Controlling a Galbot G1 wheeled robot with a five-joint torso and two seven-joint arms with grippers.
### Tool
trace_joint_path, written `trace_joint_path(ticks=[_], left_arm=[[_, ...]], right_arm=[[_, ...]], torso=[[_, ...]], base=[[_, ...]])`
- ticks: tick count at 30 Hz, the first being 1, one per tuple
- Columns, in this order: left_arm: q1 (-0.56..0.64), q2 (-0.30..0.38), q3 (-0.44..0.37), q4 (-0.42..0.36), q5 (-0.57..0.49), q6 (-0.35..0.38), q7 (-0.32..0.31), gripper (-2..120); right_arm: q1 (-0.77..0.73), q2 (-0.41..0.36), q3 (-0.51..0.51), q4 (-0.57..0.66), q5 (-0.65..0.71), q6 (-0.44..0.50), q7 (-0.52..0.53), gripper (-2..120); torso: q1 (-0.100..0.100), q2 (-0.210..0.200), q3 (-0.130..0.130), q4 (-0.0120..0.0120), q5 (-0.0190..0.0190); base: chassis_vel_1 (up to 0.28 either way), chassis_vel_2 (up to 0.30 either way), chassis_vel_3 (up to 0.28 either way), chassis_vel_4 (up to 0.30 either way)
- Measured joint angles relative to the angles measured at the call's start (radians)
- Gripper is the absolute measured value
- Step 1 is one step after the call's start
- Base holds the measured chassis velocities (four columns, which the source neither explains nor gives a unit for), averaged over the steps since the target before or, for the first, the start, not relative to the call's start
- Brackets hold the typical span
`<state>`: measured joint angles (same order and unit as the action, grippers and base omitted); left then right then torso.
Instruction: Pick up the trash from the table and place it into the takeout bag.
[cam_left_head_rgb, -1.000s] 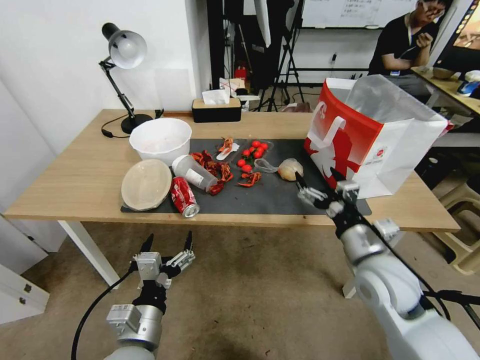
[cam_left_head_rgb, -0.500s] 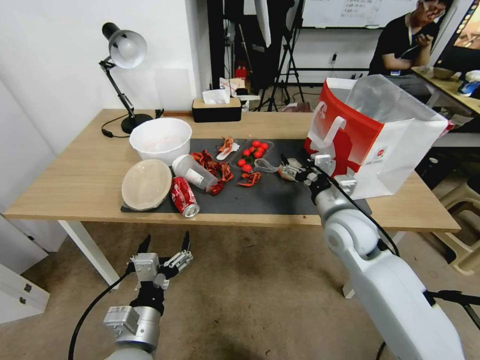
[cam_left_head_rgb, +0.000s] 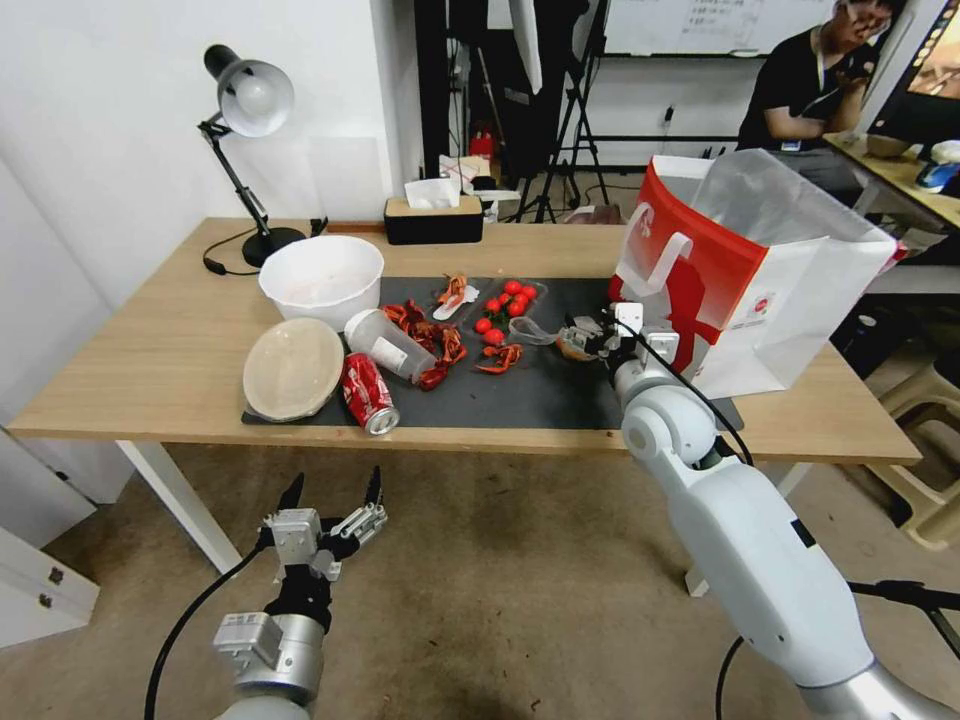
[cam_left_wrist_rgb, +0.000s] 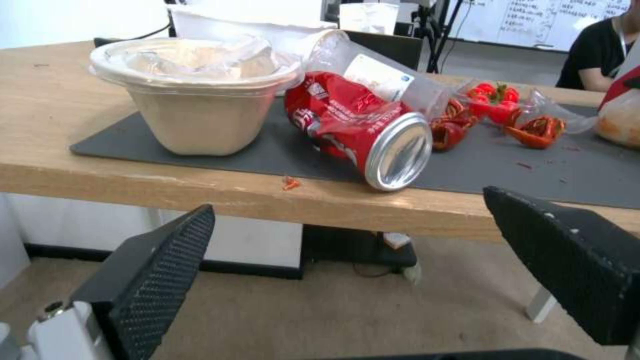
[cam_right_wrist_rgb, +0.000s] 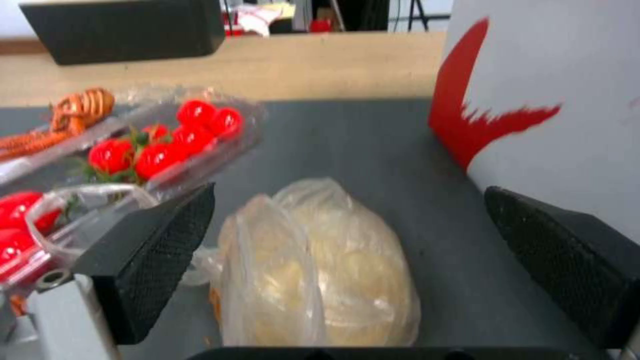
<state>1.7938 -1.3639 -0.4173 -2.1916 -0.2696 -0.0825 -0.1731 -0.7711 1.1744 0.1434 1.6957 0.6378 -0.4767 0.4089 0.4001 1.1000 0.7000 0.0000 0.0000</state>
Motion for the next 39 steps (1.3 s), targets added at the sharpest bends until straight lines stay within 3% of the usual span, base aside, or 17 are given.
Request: trace_joint_path(ticks=[11, 25, 27, 39], left_arm=[[0.005, 0.009, -0.007, -0.004, -0.003, -0.012, -0.003, 100], [-0.003, 0.007, -0.003, 0.009, 0.002, -0.022, -0.006, 100], [-0.005, 0.006, -0.001, 0.012, 0.002, -0.024, -0.008, 100], [-0.005, 0.005, 0.001, 0.016, 0.000, -0.032, -0.016, 100]], right_arm=[[-0.002, 0.012, 0.016, -0.013, 0.058, -0.058, -0.006, 97], [-0.021, 0.005, 0.032, -0.016, 0.064, -0.076, -0.025, 48], [-0.030, 0.003, 0.035, -0.010, 0.066, -0.077, -0.025, 37], [-0.082, -0.030, 0.053, 0.067, 0.077, -0.072, -0.063, 6]], torso=[[0.000, 0.000, 0.000, 0.0000, 0.0000], [0.000, 0.000, 0.000, 0.0000, 0.0000], [0.000, 0.000, 0.000, 0.0001, 0.0000], [0.000, 0.000, 0.000, 0.0000, 0.0002]], base=[[0.000, 0.000, 0.000, 0.000], [0.000, 0.000, 0.000, 0.000], [0.000, 0.000, 0.000, 0.000], [0.000, 0.000, 0.000, 0.000]])
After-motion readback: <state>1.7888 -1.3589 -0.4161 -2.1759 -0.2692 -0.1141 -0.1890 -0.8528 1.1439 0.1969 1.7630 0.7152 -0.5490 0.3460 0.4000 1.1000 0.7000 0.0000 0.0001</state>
